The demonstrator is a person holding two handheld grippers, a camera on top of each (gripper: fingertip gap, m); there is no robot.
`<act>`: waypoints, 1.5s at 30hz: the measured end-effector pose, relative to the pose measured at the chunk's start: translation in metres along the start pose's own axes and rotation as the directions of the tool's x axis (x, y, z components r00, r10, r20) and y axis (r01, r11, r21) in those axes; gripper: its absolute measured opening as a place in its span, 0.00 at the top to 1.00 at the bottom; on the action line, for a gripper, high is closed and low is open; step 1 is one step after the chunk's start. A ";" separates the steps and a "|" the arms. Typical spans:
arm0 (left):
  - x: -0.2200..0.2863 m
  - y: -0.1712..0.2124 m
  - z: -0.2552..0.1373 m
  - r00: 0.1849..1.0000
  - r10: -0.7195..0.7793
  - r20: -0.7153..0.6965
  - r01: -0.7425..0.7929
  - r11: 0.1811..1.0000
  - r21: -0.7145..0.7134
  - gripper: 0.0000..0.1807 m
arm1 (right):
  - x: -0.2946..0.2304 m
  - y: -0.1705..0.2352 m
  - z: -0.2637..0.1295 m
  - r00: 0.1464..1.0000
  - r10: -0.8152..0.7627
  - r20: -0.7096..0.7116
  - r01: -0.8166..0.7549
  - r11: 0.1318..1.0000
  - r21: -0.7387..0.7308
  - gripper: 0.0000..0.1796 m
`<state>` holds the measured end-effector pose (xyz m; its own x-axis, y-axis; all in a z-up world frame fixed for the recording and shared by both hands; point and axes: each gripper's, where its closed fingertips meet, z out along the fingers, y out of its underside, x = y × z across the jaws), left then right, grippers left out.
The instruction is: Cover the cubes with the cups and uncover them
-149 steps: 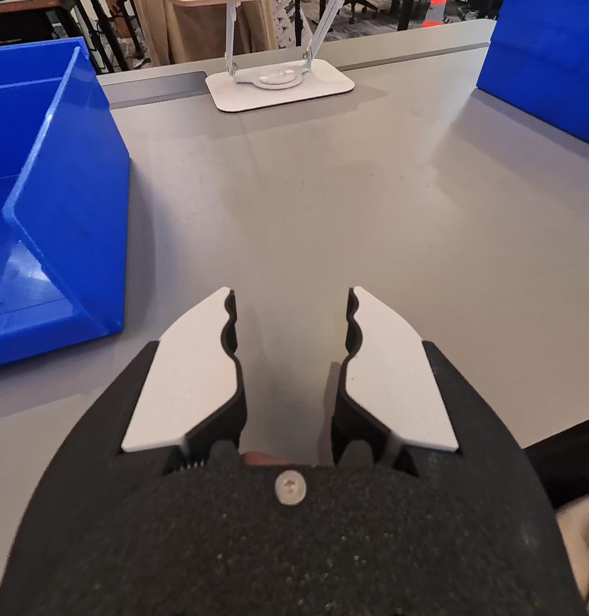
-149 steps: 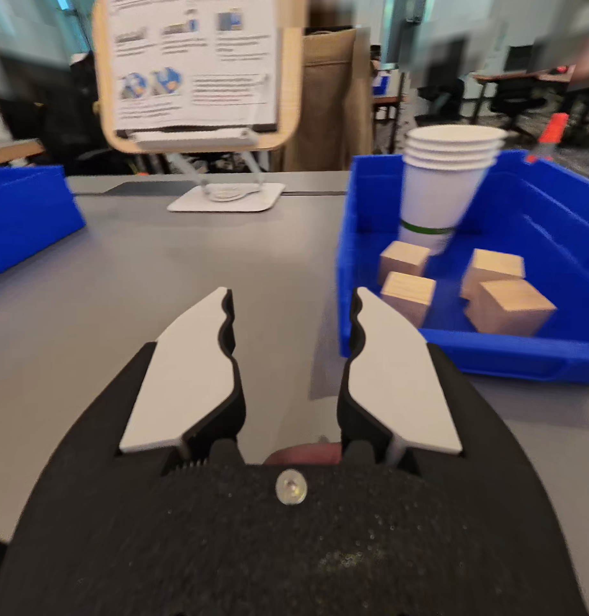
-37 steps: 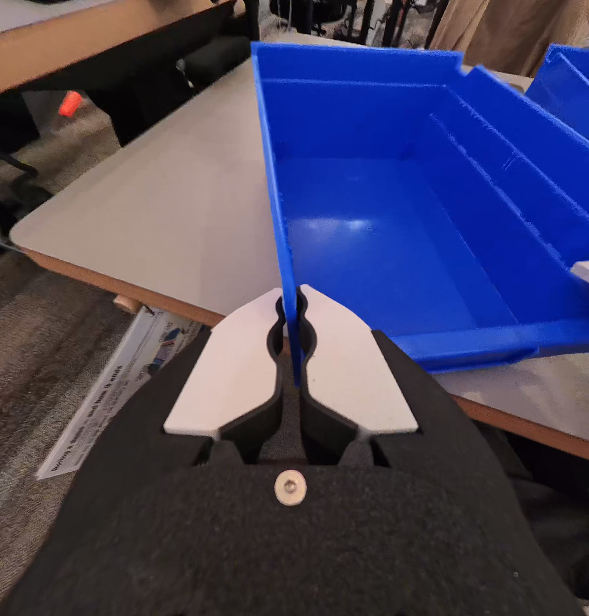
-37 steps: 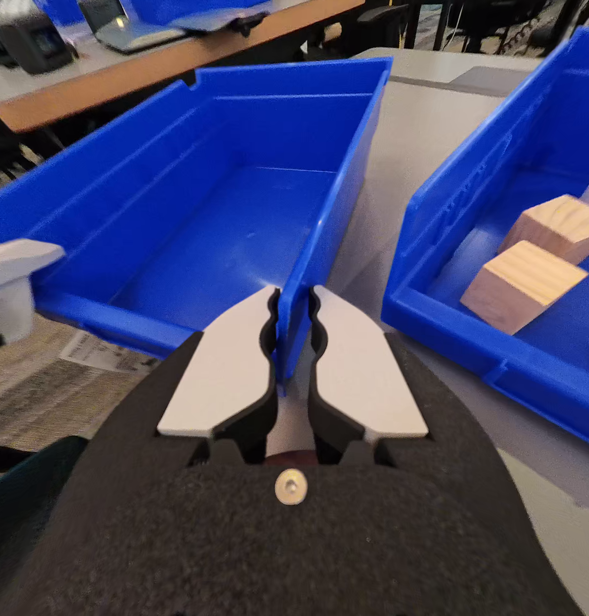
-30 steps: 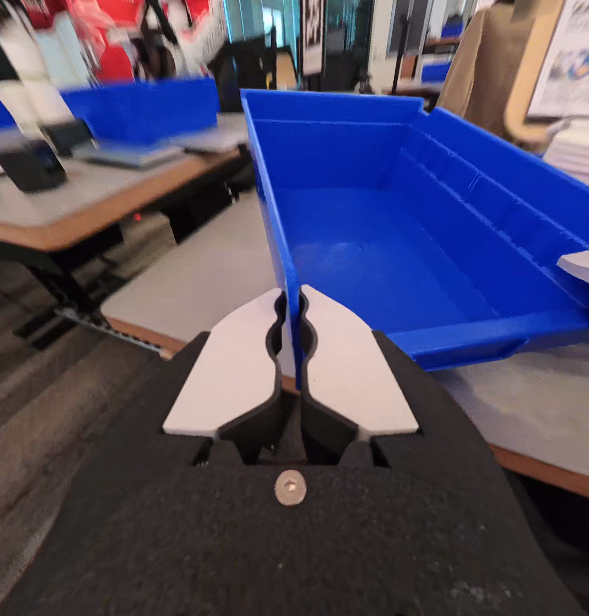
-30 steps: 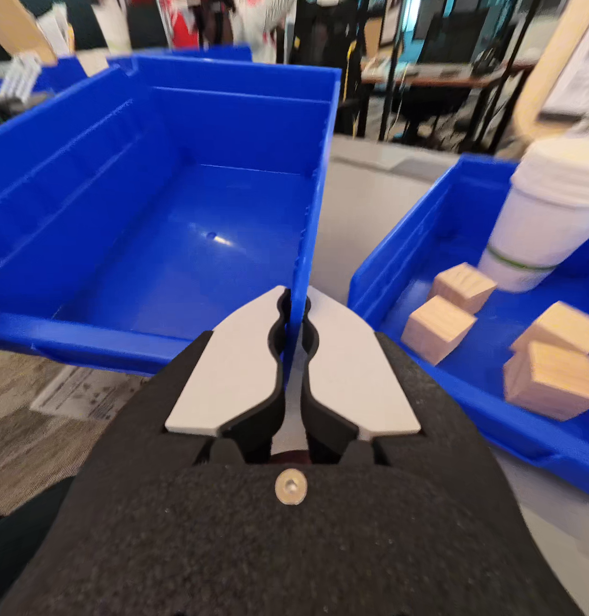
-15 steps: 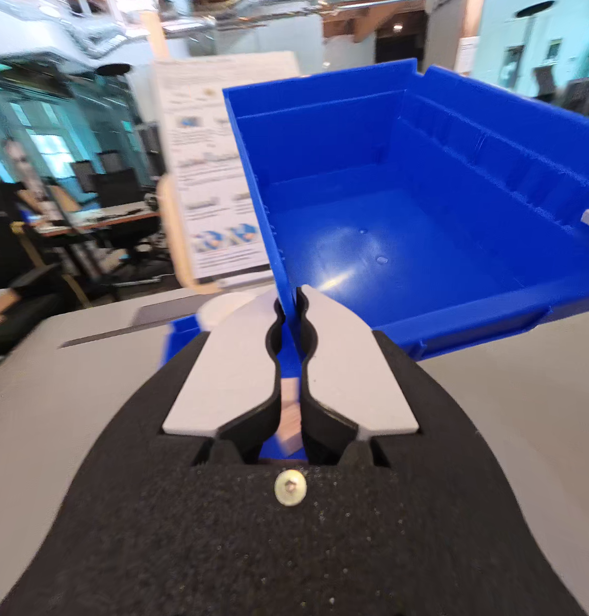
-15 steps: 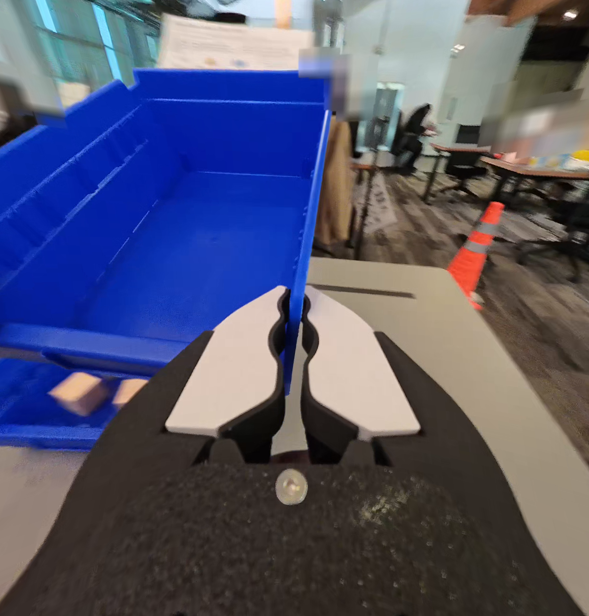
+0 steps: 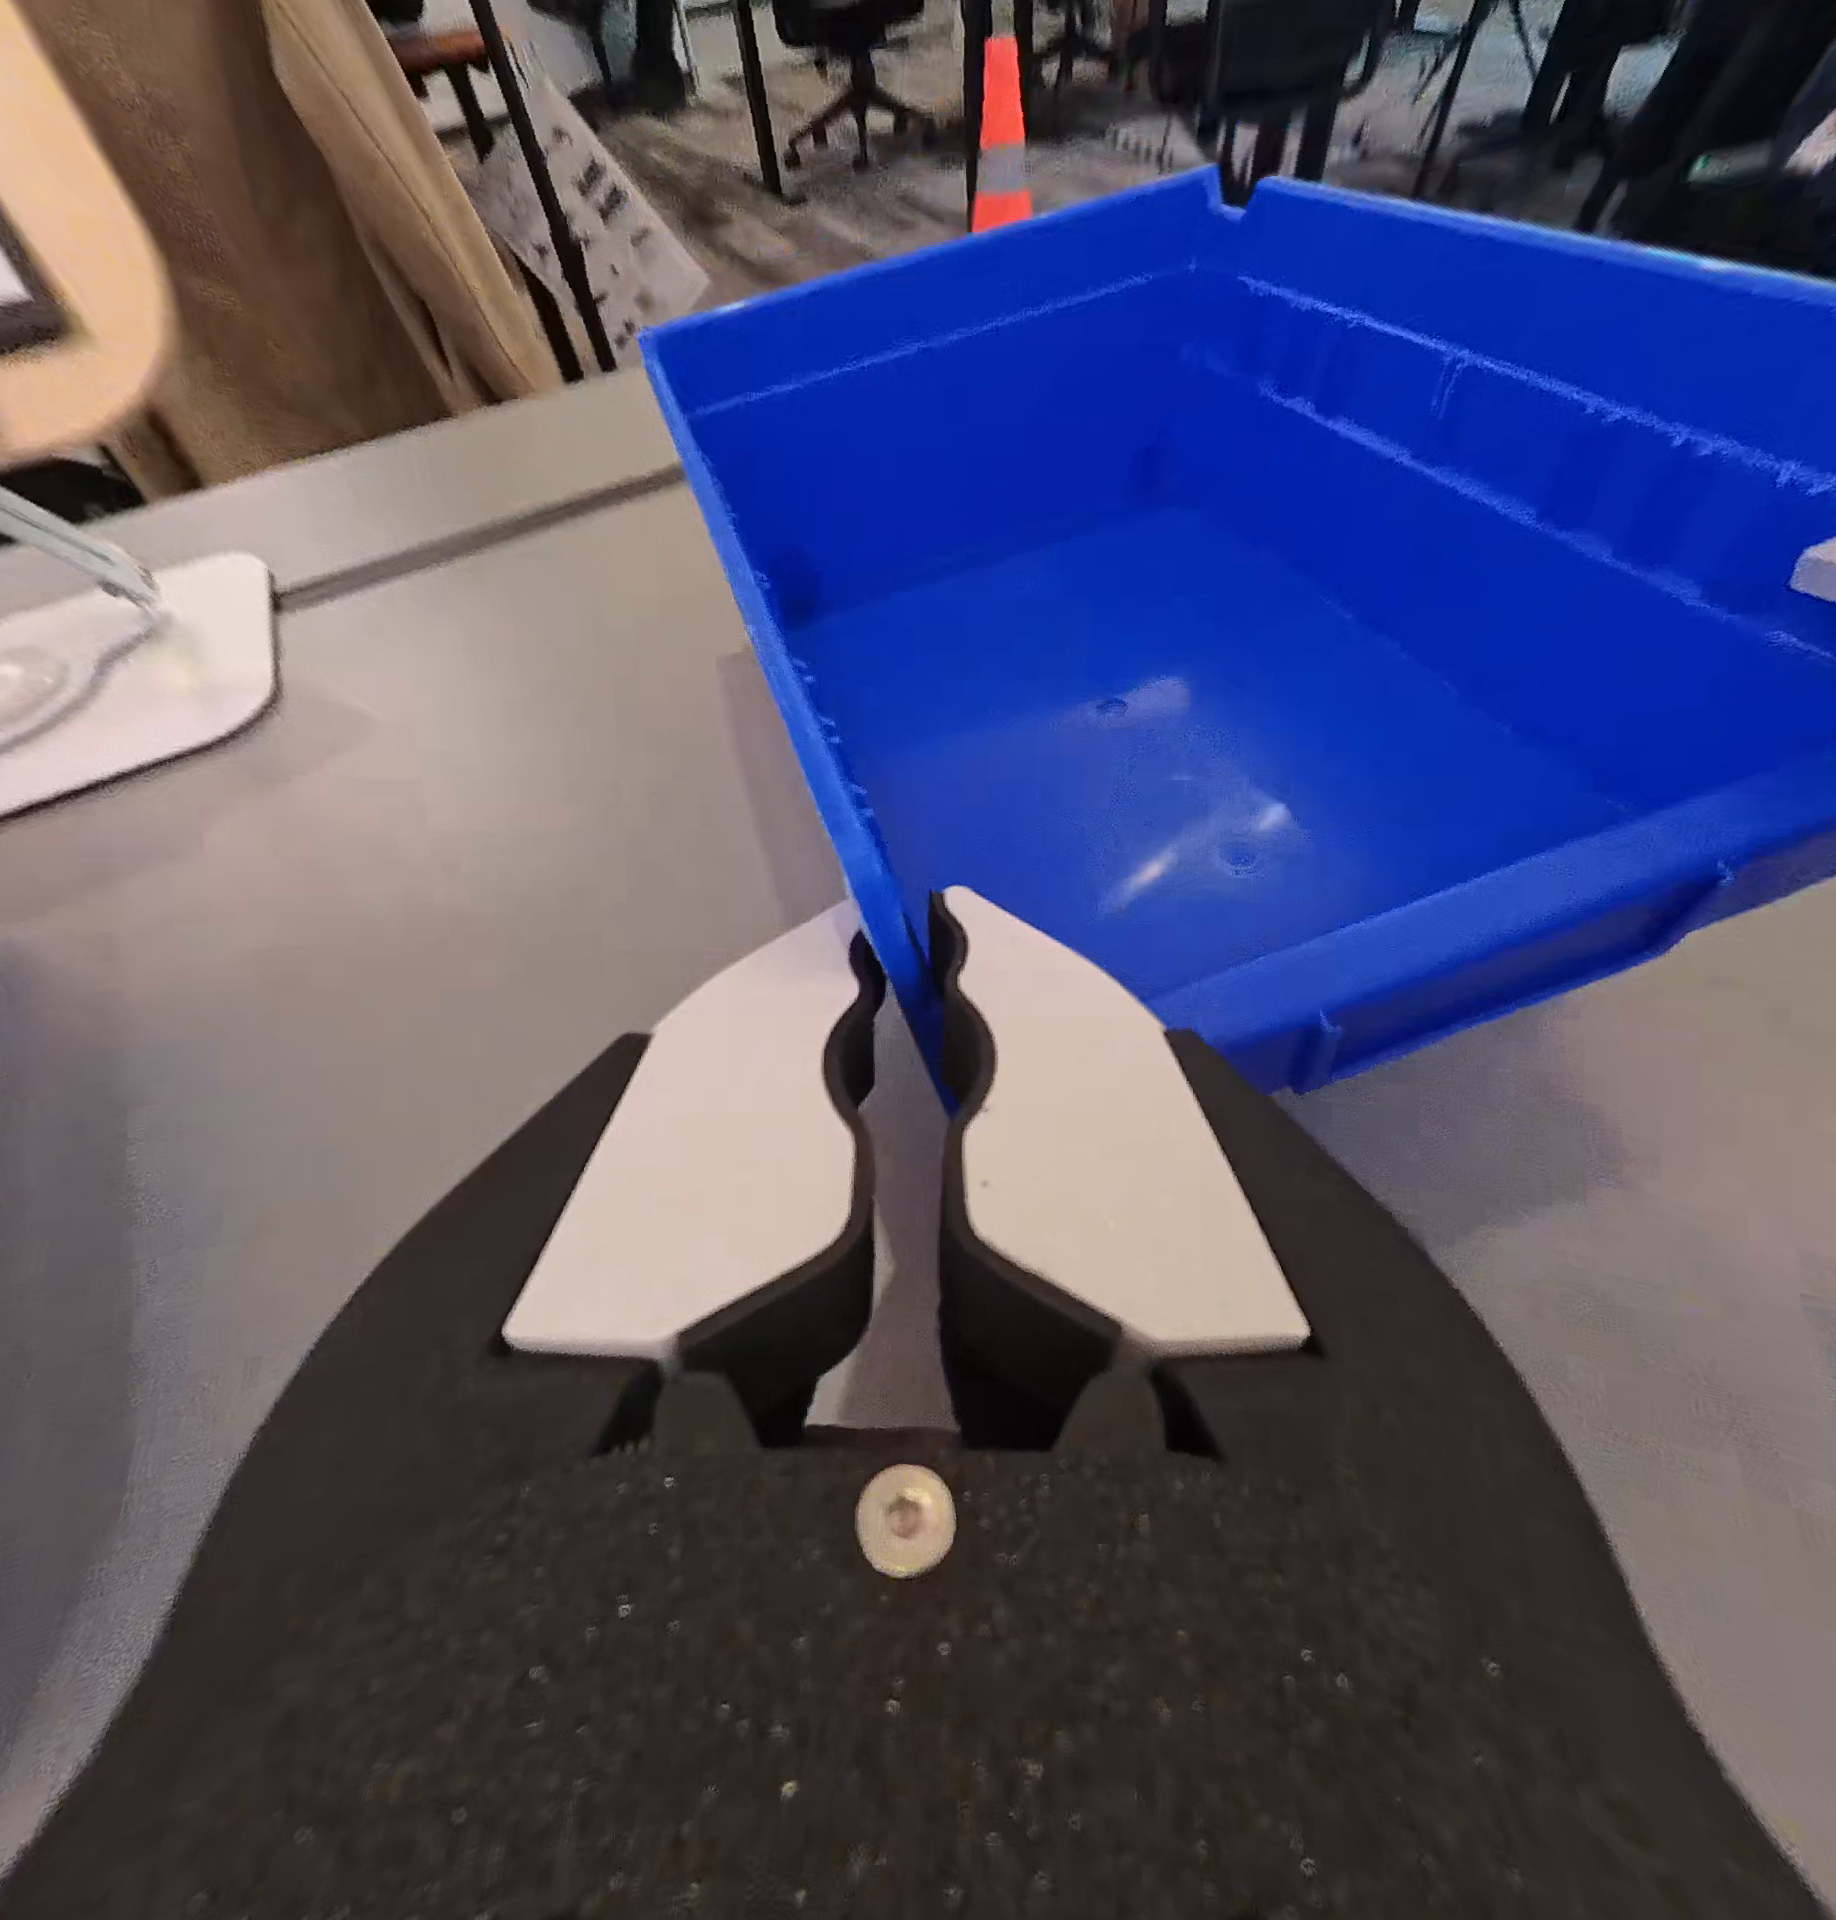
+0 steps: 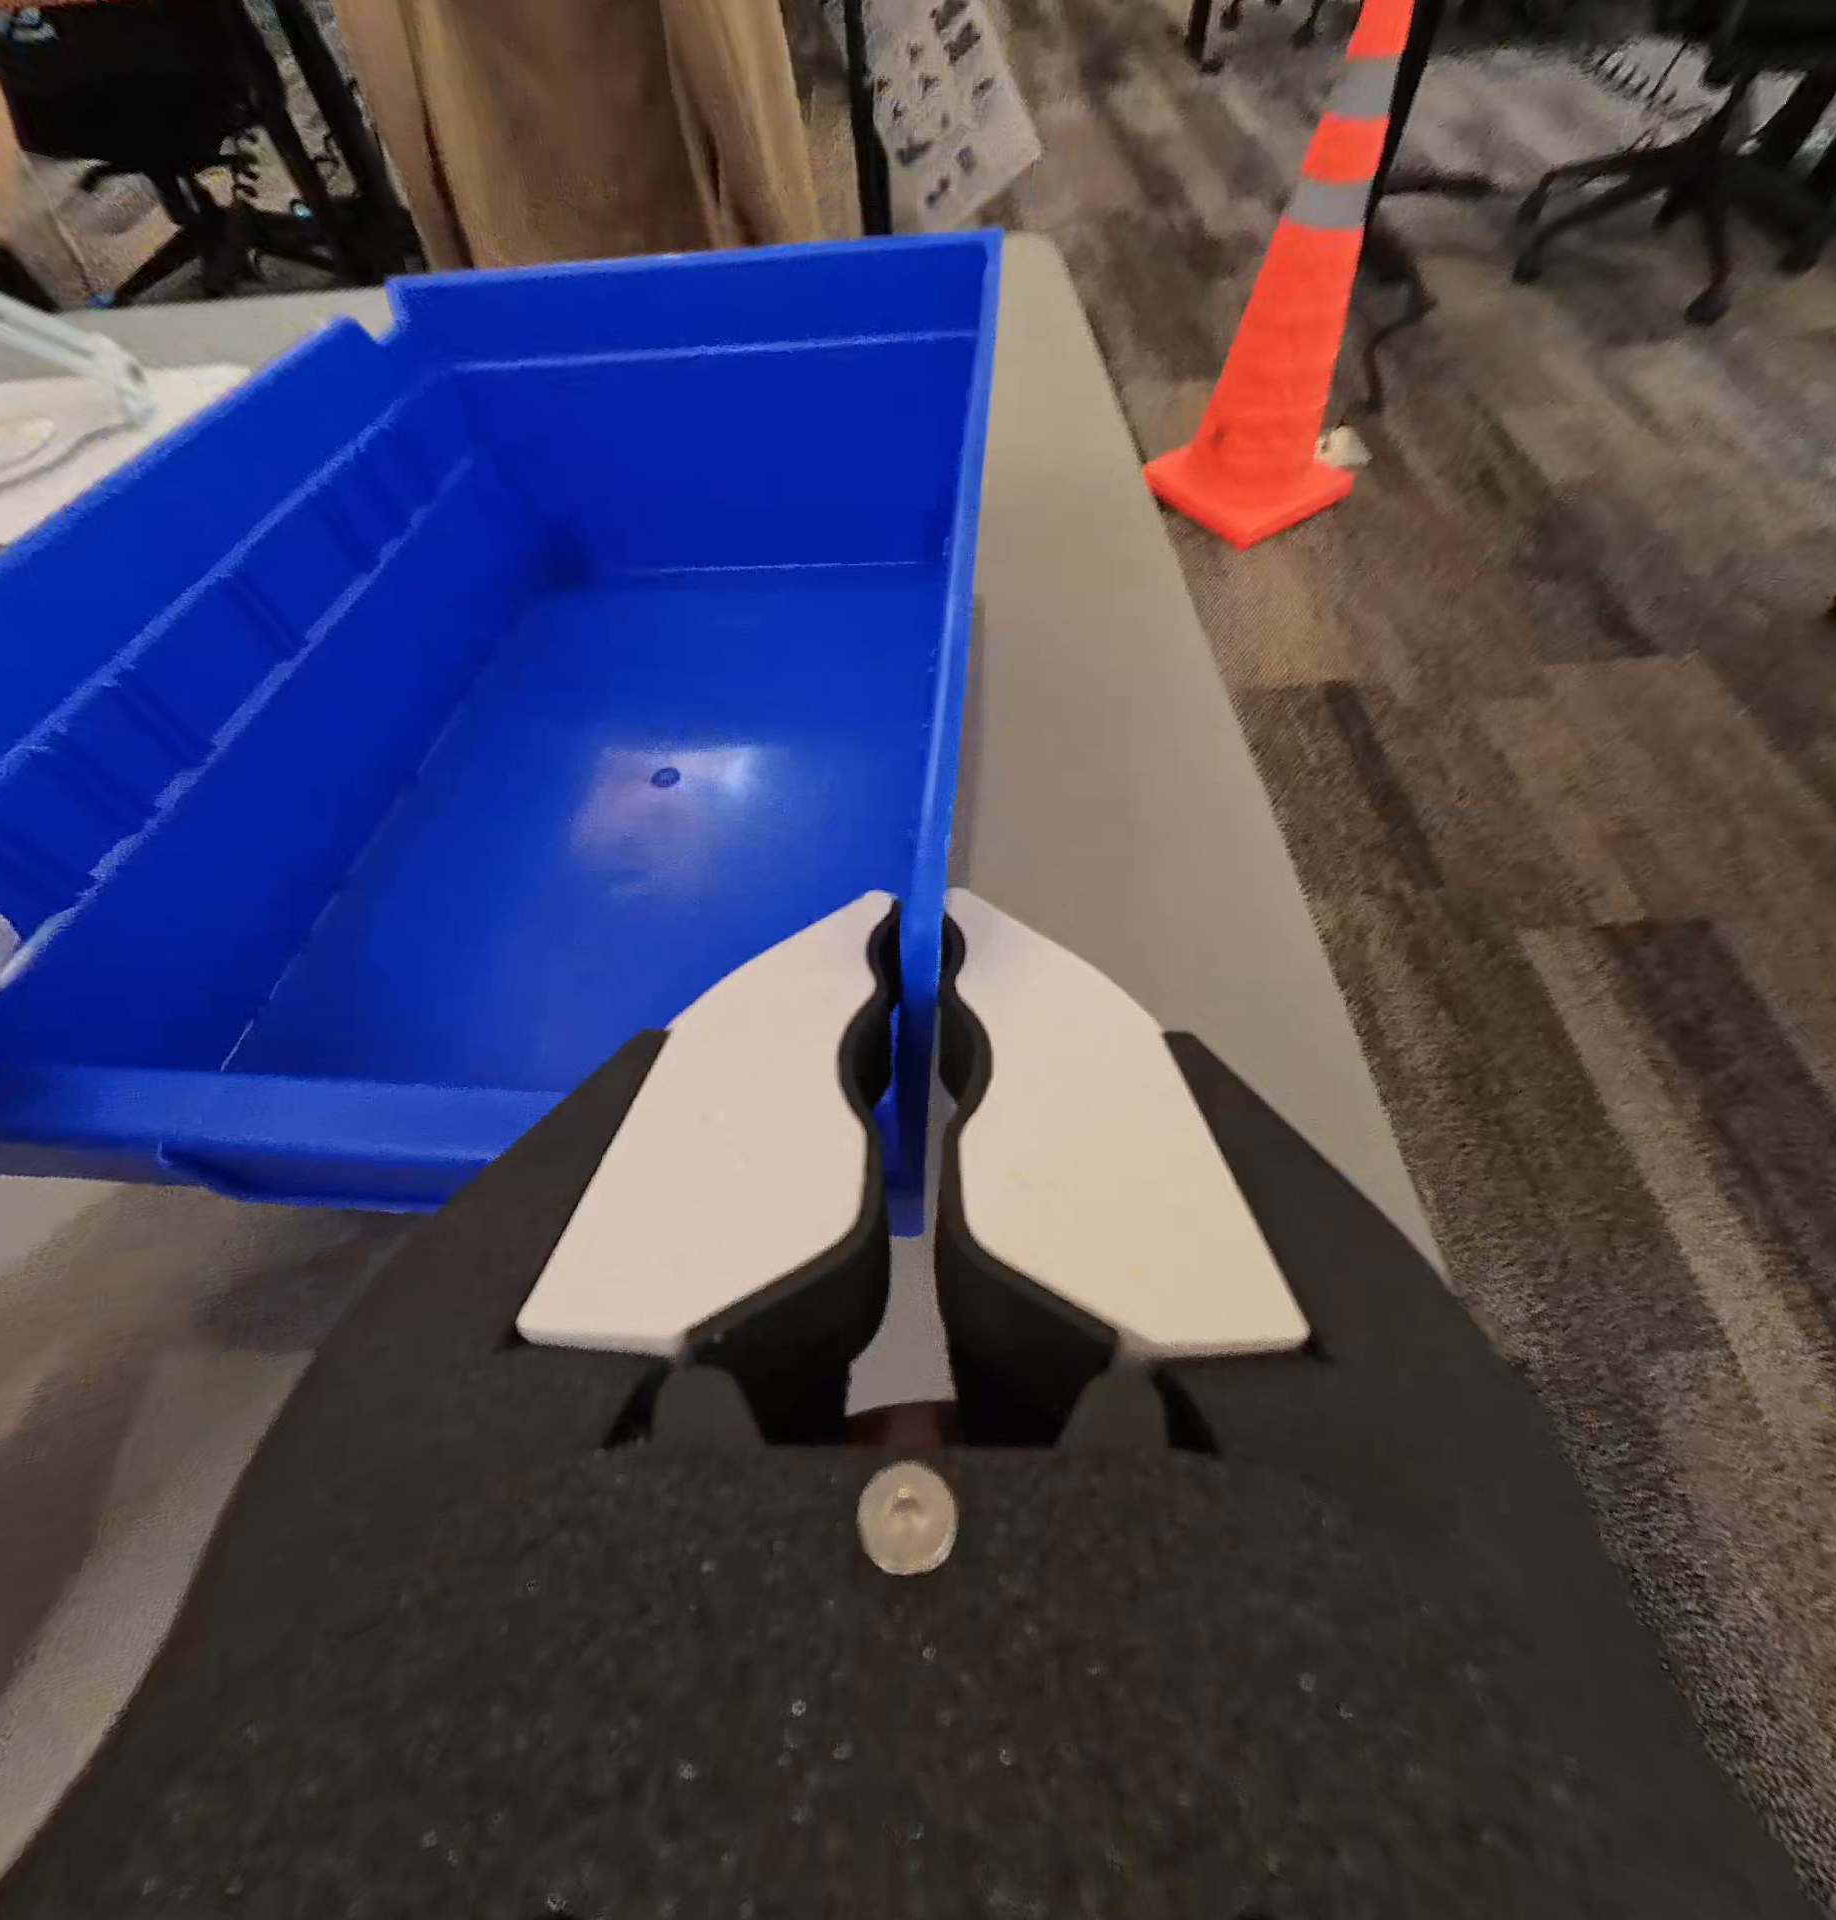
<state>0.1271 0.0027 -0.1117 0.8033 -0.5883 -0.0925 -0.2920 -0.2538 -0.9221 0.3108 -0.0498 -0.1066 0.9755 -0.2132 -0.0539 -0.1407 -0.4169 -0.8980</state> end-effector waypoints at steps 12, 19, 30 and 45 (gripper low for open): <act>0.014 0.019 0.009 0.999 -0.018 -0.047 0.017 0.999 -0.035 0.93 | 0.012 0.015 0.026 0.999 0.005 0.053 -0.007 1.000 0.027 0.98; 0.020 0.017 0.005 0.995 -0.018 -0.096 0.012 0.998 -0.055 0.84 | 0.023 0.008 0.024 1.000 0.012 0.011 -0.013 0.998 0.054 0.85; -0.262 0.031 -0.211 0.953 0.061 0.297 -0.080 0.995 0.053 0.74 | -0.248 -0.020 -0.096 0.925 -0.062 0.374 -0.054 0.955 0.290 0.79; -0.375 0.127 -0.168 0.930 -0.225 0.291 0.273 0.952 -0.138 0.97 | -0.431 0.034 0.026 0.952 -0.034 0.305 0.023 0.999 0.042 0.97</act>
<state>-0.2982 0.0618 -0.1312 0.9638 -0.2664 0.0117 -0.1300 -0.5080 -0.8515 -0.1101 0.0511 -0.1248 0.9847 0.0813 -0.1538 -0.1114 -0.3843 -0.9165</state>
